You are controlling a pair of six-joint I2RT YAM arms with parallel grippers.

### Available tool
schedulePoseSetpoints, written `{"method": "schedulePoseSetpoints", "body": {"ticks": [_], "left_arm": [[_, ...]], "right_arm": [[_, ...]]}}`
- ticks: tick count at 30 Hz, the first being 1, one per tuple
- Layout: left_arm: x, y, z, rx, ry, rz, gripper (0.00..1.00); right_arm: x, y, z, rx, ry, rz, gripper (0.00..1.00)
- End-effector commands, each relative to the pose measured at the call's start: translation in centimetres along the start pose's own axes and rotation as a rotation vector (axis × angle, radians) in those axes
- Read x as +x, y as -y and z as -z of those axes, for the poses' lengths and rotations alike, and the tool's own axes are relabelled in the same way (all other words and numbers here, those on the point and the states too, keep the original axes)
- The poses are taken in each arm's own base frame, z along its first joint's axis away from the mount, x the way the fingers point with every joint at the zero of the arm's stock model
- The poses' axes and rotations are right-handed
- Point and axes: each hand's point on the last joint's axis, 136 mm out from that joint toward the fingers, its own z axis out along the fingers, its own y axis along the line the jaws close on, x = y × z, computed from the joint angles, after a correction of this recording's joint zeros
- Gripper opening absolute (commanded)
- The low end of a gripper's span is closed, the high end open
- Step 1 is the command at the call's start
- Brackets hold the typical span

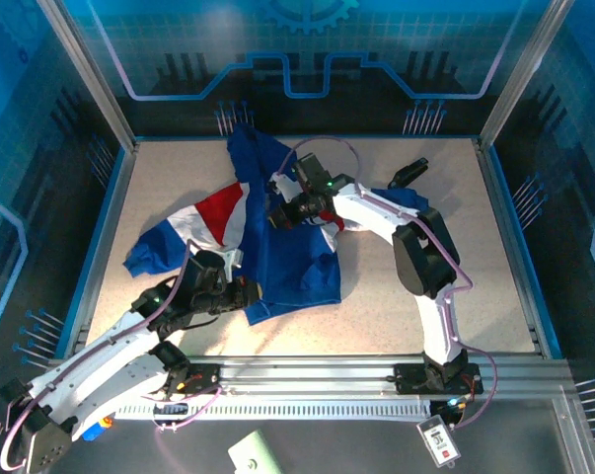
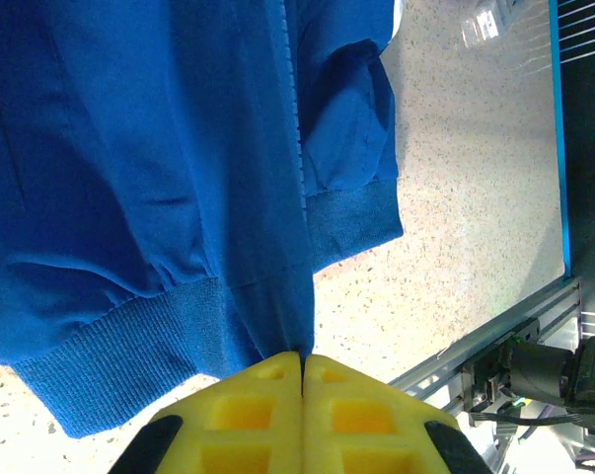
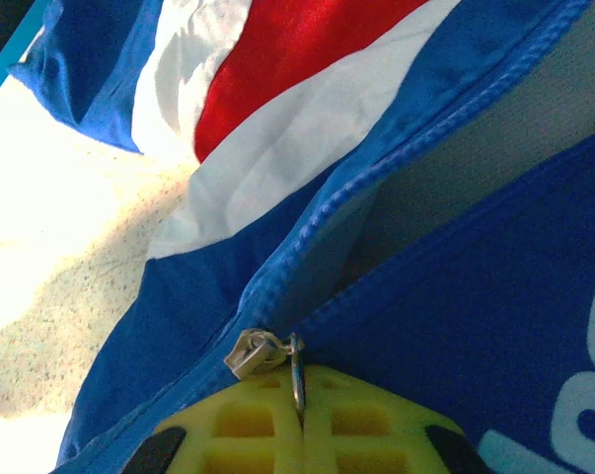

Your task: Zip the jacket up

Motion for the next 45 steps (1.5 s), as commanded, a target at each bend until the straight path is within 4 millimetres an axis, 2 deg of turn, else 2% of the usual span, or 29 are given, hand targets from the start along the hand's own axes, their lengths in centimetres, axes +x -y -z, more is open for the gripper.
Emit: {"method": "schedulePoseSetpoints", "body": {"ticks": [1, 18, 21, 22, 26, 35, 45], "left_arm": [[2.5, -0.6, 0.1, 0.001, -0.102, 0.022, 0.0], [2.8, -1.9, 0.2, -0.06, -0.103, 0.044, 0.0], [2.8, -2.1, 0.1, -0.073, -0.105, 0.047, 0.0], [2.8, -2.2, 0.1, -0.077, -0.103, 0.049, 0.0], [2.7, -2.3, 0.0, -0.085, -0.102, 0.054, 0.0], [2.7, -2.5, 0.0, -0.098, -0.107, 0.071, 0.0], [2.3, -1.7, 0.5, -0.05, -0.085, 0.034, 0.0]], "right_arm": [[-2.4, 2.8, 0.5, 0.064, 0.06, -0.018, 0.0], [-4.8, 6.3, -1.4, 0.075, 0.089, -0.035, 0.0], [-5.6, 6.9, -1.2, 0.081, 0.107, -0.033, 0.0], [-5.3, 7.6, -1.9, 0.084, 0.098, -0.042, 0.0], [-6.1, 8.9, -2.3, 0.084, 0.12, -0.053, 0.0], [-8.4, 11.2, -2.5, 0.074, 0.17, -0.068, 0.0], [-9.8, 13.0, -2.7, 0.064, 0.231, -0.112, 0.0]]}}
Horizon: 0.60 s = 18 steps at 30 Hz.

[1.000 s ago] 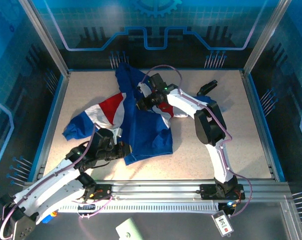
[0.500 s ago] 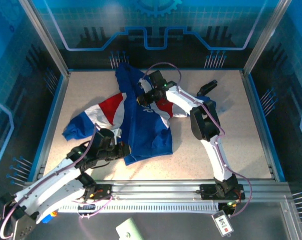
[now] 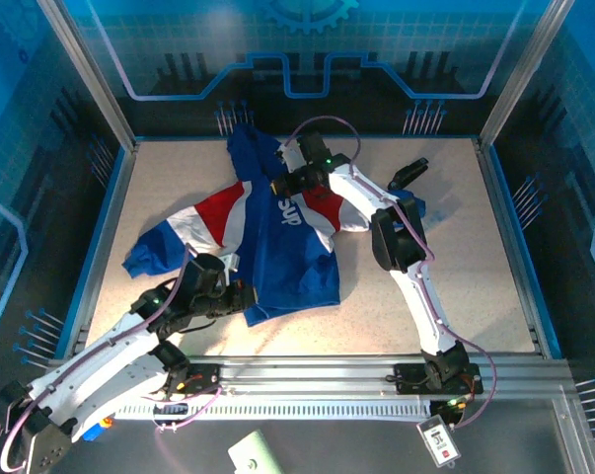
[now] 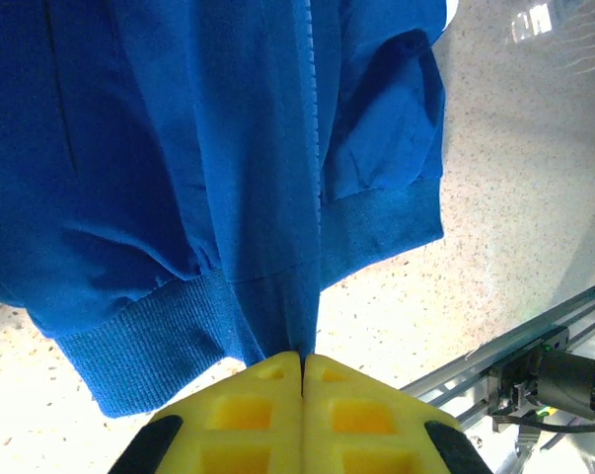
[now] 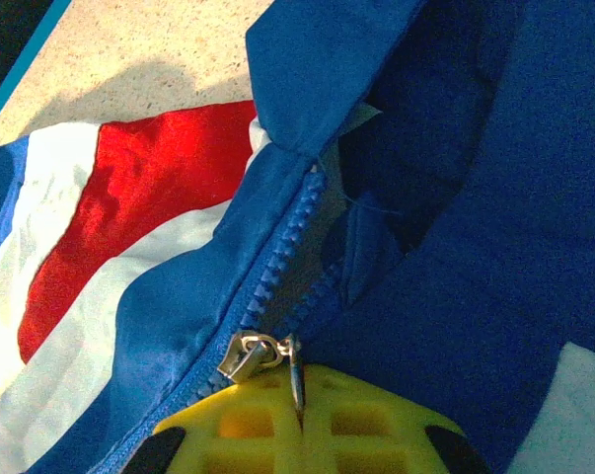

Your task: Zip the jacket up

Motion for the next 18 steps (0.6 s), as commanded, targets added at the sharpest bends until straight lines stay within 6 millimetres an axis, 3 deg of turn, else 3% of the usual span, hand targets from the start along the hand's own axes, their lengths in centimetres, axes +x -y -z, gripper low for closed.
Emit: {"method": "schedulePoseSetpoints", "body": {"ticks": [1, 9, 18], "left_arm": [[1.6, -0.1, 0.5, 0.01, -0.072, -0.009, 0.0], [1.8, 0.0, 0.5, 0.023, -0.081, -0.016, 0.0], [3.4, -0.2, 0.0, 0.057, -0.152, 0.0, 0.0]], "right_arm": [[-3.0, 2.8, 0.9, 0.036, 0.108, -0.022, 0.0], [-4.5, 4.1, 1.3, 0.055, 0.175, -0.049, 0.0], [-8.0, 6.1, 2.6, 0.081, 0.295, -0.045, 0.0]]}}
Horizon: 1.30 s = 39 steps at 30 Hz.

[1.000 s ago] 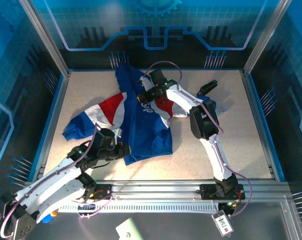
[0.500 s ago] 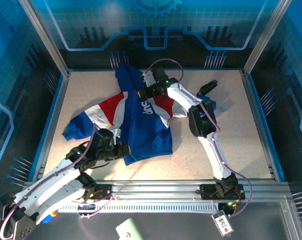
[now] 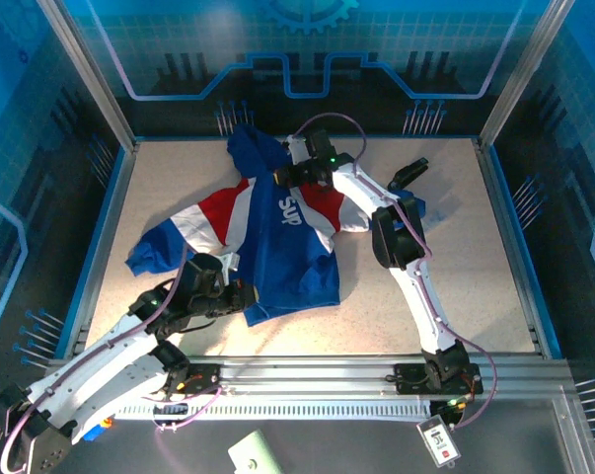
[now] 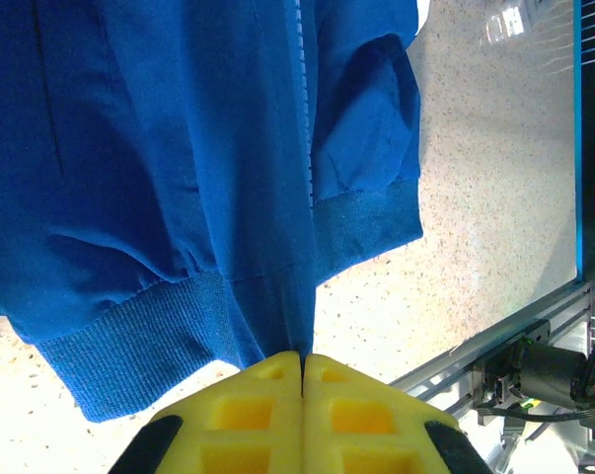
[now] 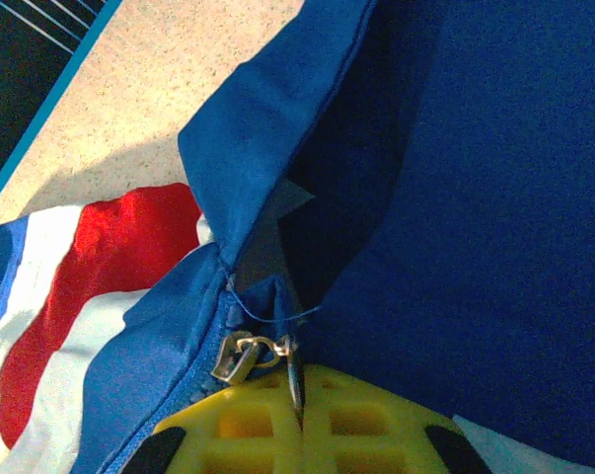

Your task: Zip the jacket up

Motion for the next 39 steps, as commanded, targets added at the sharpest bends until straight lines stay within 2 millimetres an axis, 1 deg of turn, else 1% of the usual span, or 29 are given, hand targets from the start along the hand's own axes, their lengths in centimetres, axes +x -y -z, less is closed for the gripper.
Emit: {"method": "schedulePoseSetpoints", "body": {"ticks": [1, 5, 8, 12, 14, 16, 20, 23, 26, 28, 30, 33, 36, 39], "left_arm": [[3.4, -0.6, -0.2, 0.027, -0.153, 0.014, 0.0], [3.5, -0.4, -1.0, 0.052, -0.159, 0.038, 0.0], [3.8, -0.8, -1.7, 0.04, -0.179, 0.057, 0.0], [3.6, -1.3, -2.5, 0.012, -0.184, 0.07, 0.0], [3.4, -1.6, -2.9, -0.003, -0.181, 0.086, 0.0], [3.4, -1.9, -3.6, -0.009, -0.186, 0.101, 0.0], [4.3, -2.8, -5.0, -0.001, -0.225, 0.148, 0.0], [4.6, -3.2, -5.2, -0.006, -0.223, 0.161, 0.0], [3.8, -3.0, -5.4, 0.005, -0.202, 0.148, 0.0], [3.4, -2.7, -5.6, 0.015, -0.214, 0.138, 0.0], [3.3, -2.4, -6.0, 0.005, -0.248, 0.122, 0.0], [3.3, -2.2, -6.2, -0.006, -0.283, 0.105, 0.0], [3.3, -2.3, -6.2, -0.01, -0.271, 0.122, 0.0], [3.0, -2.7, -6.0, -0.018, -0.238, 0.14, 0.0]], "right_arm": [[-6.0, 3.6, 2.2, 0.072, 0.195, 0.022, 0.0], [-6.9, 4.3, 2.2, 0.072, 0.218, 0.044, 0.0], [-6.8, 4.5, 2.1, 0.056, 0.218, 0.058, 0.0], [-5.6, 5.2, 1.5, 0.031, 0.187, 0.043, 0.0], [-4.8, 5.6, 1.3, 0.036, 0.164, 0.033, 0.02], [-4.3, 6.0, 1.4, 0.055, 0.144, 0.036, 0.0], [-4.3, 6.6, 2.2, 0.109, 0.122, 0.061, 0.0], [-4.6, 6.8, 3.0, 0.125, 0.113, 0.057, 0.02], [-4.7, 6.3, 4.0, 0.142, 0.105, 0.068, 0.05], [-4.8, 6.3, 4.4, 0.168, 0.107, 0.076, 0.05], [-5.2, 6.6, 4.8, 0.186, 0.11, 0.068, 0.03], [-5.7, 7.1, 4.9, 0.189, 0.119, 0.05, 0.02], [-6.0, 7.0, 4.5, 0.182, 0.134, 0.037, 0.03], [-6.0, 6.7, 4.4, 0.165, 0.136, 0.023, 0.1]]}}
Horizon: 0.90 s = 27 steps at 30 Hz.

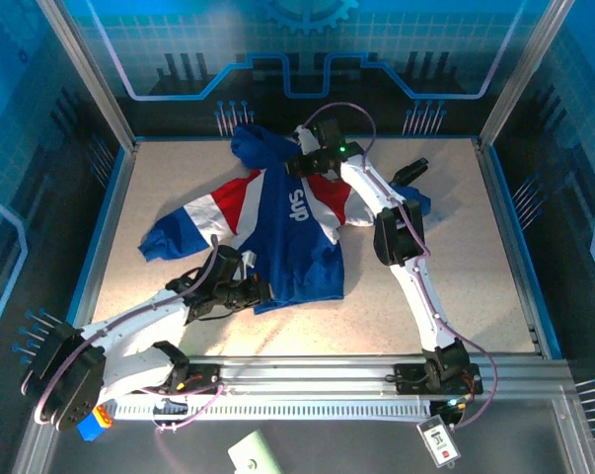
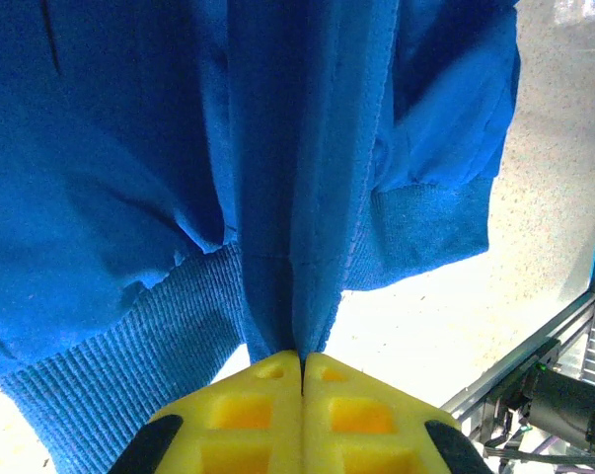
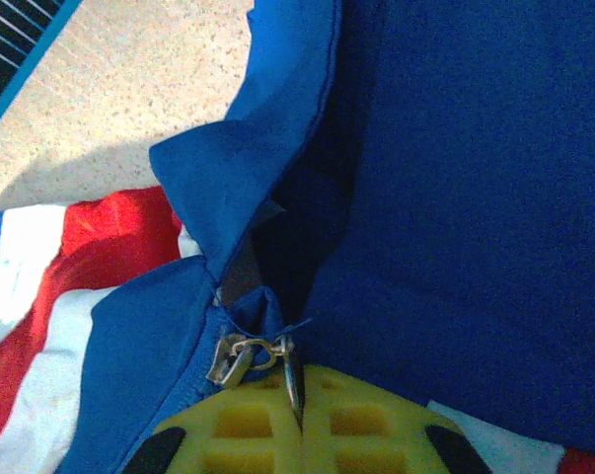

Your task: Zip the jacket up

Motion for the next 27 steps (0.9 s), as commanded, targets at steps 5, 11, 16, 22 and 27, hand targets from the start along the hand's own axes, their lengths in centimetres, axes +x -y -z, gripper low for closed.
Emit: {"method": "schedulePoseSetpoints", "body": {"ticks": [5, 11, 16, 22, 27], "left_arm": [[2.1, -1.1, 1.0, -0.035, -0.075, 0.02, 0.0], [0.2, 0.0, 3.9, -0.044, -0.012, -0.032, 0.32], [-1.3, 0.7, 7.2, -0.054, 0.083, -0.09, 0.42], [-2.8, 0.8, 9.6, -0.089, 0.196, -0.152, 0.47], [-6.6, 1.0, 11.5, -0.171, 0.315, -0.27, 0.52]], "right_arm": [[-3.2, 1.6, 3.0, 0.063, 0.09, 0.003, 0.29], [-3.0, -0.5, 5.9, 0.061, 0.047, 0.018, 0.5], [-2.5, -2.1, 8.6, 0.075, -0.006, 0.033, 0.6], [-1.5, -4.4, 13.0, 0.125, -0.003, 0.105, 0.61], [0.5, -5.2, 16.8, 0.175, 0.05, 0.135, 0.62]]}}
